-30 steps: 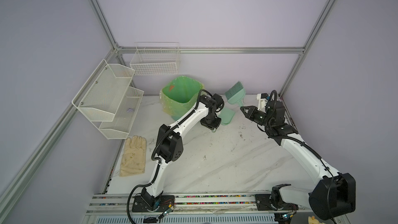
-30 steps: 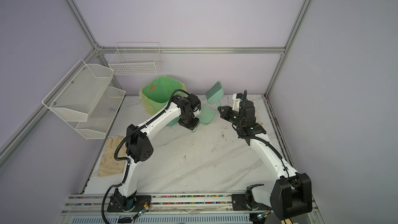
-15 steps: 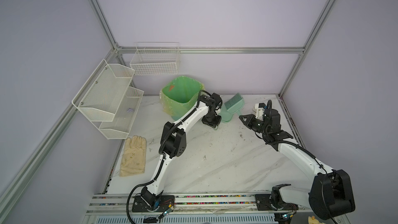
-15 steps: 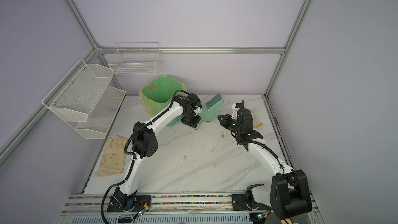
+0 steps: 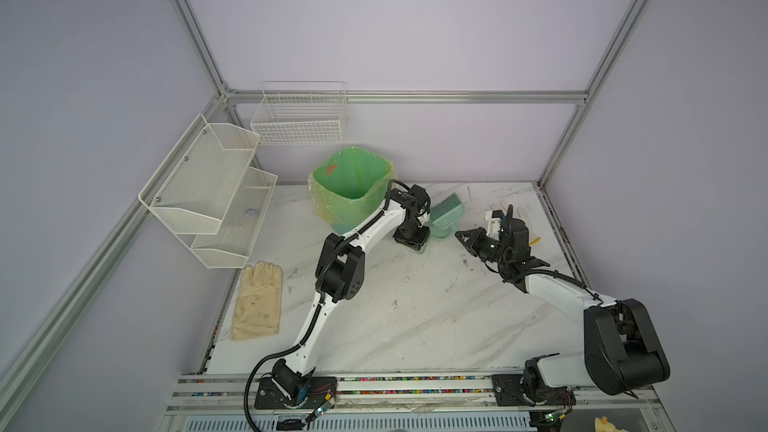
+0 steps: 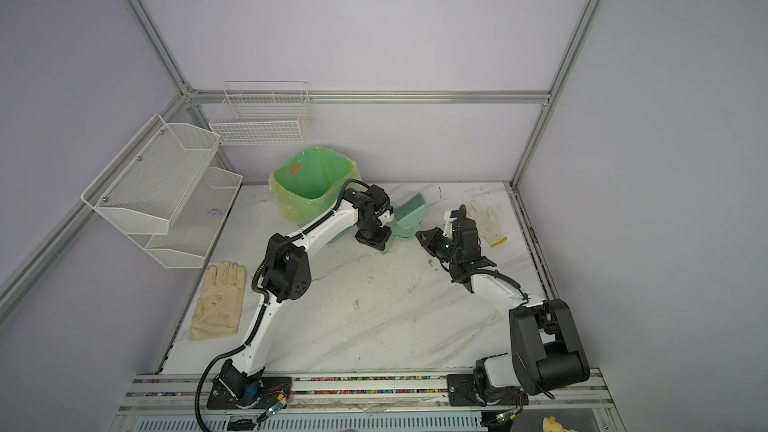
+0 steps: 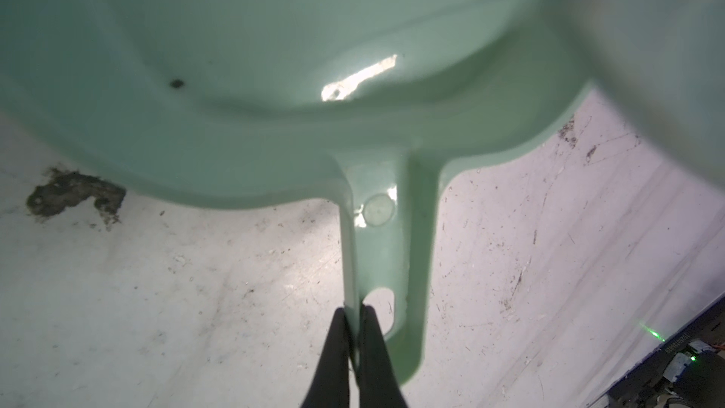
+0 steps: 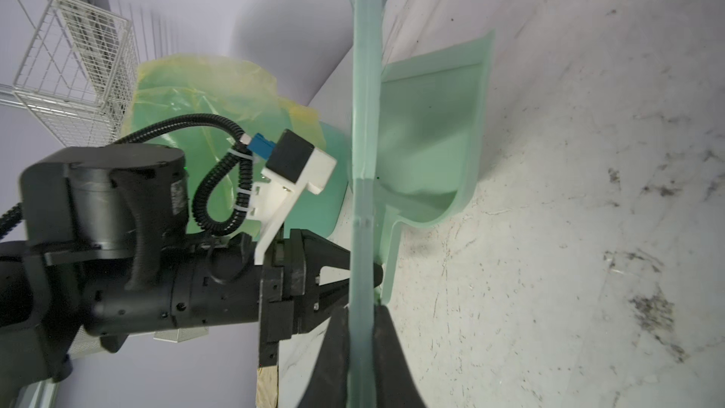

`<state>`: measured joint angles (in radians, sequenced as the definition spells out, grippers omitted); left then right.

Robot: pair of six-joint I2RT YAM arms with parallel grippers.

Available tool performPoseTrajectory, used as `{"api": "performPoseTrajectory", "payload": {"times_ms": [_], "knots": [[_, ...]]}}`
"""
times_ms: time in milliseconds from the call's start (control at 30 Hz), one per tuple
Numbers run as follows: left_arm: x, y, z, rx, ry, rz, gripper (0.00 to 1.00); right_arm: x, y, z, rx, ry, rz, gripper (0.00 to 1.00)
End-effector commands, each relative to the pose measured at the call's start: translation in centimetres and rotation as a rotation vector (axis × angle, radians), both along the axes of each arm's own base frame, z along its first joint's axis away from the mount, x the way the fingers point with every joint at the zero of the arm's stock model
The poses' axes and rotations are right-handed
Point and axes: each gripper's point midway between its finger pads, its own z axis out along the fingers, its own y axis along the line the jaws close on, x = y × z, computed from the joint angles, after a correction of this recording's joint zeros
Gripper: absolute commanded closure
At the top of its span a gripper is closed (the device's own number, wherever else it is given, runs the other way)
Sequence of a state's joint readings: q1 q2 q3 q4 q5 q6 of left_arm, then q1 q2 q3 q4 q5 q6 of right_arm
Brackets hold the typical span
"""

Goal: Sweep away the paper scraps from the table
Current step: 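Lay the brush onto the dustpan with the right while the left sets the dustpan down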

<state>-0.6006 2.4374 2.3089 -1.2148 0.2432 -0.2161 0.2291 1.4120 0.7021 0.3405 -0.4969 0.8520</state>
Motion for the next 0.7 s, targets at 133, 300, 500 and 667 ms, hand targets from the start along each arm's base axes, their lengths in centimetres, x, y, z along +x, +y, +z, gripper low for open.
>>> {"api": "performPoseTrajectory", "payload": {"times_ms": [133,300,500,667], "knots": [[1.9,-0.6,1.6,-0.086,-0.039,-0.001,1.00,1.3,0.5,-0.4,0.062,-0.029,-0.001,1.00],[2.2,-0.6,1.0,-0.096,-0.027,0.009,1.00,1.9,1.3,-1.1,0.098,-0.053,0.032,1.00],[2.2,-0.9,0.7,-0.109,-0.023,-0.004,1.00,2.5,2.1,-2.7,0.131,-0.048,0.067,1.00],[2.6,-0.4,0.3,-0.084,-0.031,0.016,0.92,2.6,2.5,-4.9,0.136,-0.011,0.085,1.00]]}}
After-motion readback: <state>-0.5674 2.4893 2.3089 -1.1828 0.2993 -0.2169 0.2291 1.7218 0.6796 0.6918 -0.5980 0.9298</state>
